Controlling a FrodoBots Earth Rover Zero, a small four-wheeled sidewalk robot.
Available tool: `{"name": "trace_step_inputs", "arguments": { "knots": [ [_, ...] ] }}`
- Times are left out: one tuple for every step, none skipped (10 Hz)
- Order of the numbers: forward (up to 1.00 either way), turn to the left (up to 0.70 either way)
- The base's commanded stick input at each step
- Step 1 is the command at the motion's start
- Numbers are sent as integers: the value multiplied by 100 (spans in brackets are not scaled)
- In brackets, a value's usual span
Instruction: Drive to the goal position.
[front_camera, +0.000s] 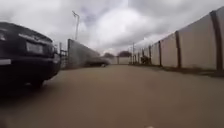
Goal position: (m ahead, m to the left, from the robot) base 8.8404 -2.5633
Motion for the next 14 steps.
{"name": "trace_step_inputs", "arguments": {
  "knots": [
    [85, -31],
    [85, -8],
    [85, 1],
    [85, 1],
    [85, 1],
    [85, 1],
    [85, 1],
    [85, 1],
    [85, 1],
    [85, 1],
    [85, 1],
    [85, 1],
    [85, 1],
    [85, 1]
  ]
}}
